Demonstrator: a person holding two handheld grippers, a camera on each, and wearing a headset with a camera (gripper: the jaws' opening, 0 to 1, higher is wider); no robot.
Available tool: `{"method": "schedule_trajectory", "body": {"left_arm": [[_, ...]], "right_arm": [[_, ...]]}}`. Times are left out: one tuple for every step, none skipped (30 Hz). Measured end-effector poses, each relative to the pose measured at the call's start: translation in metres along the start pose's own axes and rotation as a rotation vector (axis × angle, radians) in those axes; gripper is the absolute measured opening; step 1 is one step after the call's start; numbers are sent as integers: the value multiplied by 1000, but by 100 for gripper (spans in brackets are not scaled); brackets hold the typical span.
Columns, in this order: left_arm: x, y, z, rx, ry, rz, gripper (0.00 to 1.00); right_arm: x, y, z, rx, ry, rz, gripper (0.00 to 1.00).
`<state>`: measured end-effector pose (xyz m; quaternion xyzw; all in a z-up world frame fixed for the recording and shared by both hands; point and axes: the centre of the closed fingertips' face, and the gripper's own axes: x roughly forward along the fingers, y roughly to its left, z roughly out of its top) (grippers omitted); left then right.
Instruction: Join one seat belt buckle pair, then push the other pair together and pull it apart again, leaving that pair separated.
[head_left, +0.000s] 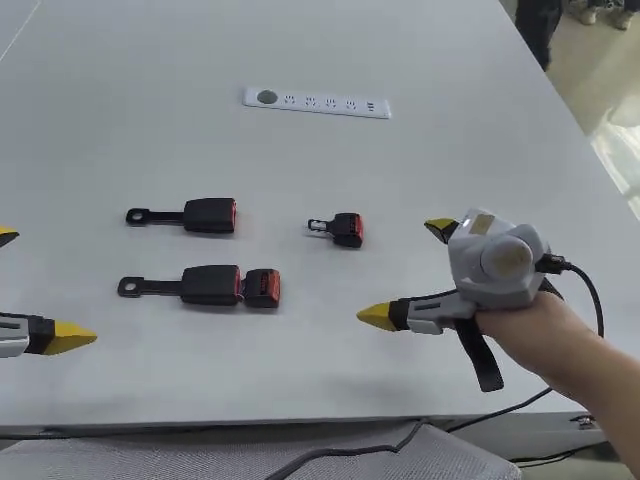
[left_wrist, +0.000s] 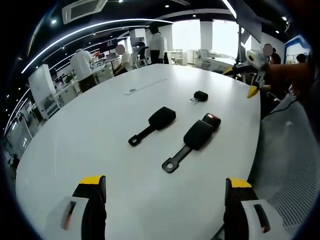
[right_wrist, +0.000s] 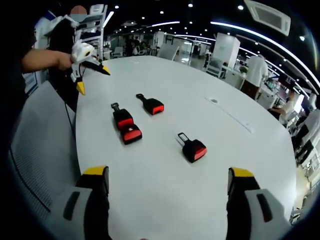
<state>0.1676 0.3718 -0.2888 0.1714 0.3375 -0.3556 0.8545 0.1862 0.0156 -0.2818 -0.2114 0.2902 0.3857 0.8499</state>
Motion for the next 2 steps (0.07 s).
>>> {"method": "schedule_trajectory", "body": {"left_arm": [[0,-1,0,-1,-1,-1,100],[0,-1,0,-4,-1,-2,100]], "right_arm": [[0,1,0,0,-1,0,100],[0,1,0,0,-1,-2,100]]}}
